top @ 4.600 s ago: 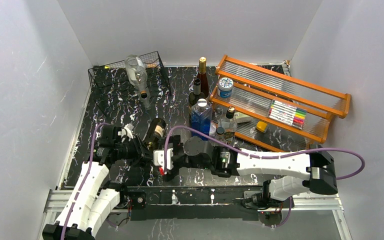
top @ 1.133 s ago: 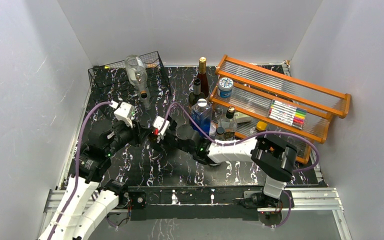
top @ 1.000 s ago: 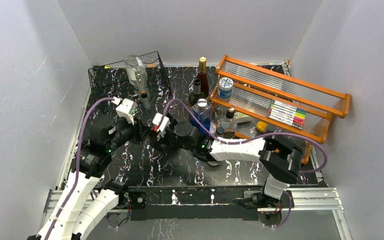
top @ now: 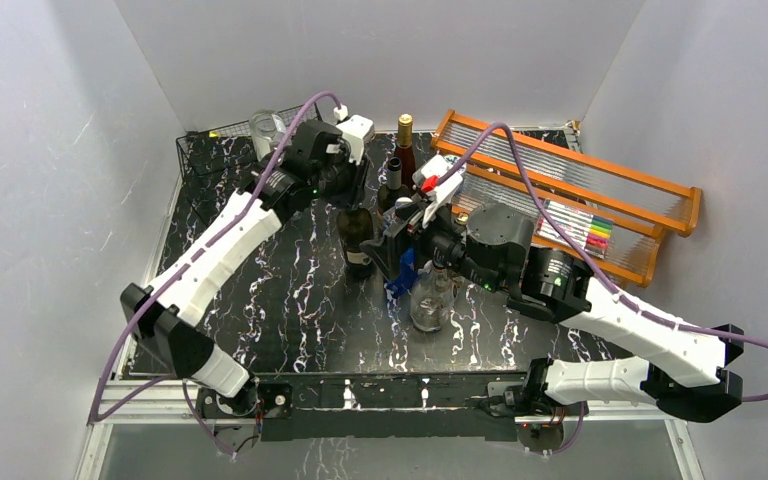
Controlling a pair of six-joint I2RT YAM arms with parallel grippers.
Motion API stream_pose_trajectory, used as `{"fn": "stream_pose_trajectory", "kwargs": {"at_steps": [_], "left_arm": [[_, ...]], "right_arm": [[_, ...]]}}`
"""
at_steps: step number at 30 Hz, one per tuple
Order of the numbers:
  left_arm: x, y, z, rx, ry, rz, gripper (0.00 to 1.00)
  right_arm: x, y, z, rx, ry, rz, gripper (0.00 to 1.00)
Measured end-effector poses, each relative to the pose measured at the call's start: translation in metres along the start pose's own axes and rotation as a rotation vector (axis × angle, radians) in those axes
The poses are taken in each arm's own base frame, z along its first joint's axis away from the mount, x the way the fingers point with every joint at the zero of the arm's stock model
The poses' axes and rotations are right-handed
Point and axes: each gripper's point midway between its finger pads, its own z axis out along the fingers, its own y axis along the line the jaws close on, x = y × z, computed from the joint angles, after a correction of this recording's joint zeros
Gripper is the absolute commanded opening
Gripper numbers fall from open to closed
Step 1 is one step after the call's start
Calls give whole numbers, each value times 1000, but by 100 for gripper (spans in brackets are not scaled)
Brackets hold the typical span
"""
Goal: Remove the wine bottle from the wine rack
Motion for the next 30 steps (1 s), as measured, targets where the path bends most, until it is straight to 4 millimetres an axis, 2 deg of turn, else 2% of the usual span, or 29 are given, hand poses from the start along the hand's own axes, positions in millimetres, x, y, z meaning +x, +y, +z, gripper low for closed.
{"fn": "stream_pose_trajectory", "kwargs": {"at_steps": [5, 8, 10, 18, 24, 30], "left_arm": [[-8, -1, 20, 5, 21, 13, 0], [-8, -1, 25, 8, 28, 14, 24], [-7, -1, 25, 7, 31, 13, 36], [-13, -2, 23, 4, 6, -15, 62], [-25, -4, 1, 11, -51, -23, 73], [-38, 4, -54, -32, -181, -19, 85]], "right_arm": [[14, -6, -2, 20, 22, -5, 98], [13, -10, -7, 38, 10, -3, 98], [7, -14, -12, 52, -8, 0, 98], [-5, -26, -24, 109, -55, 8, 98], [-2, -28, -21, 123, -44, 4, 98], [5, -28, -13, 128, -20, -12, 98]]}}
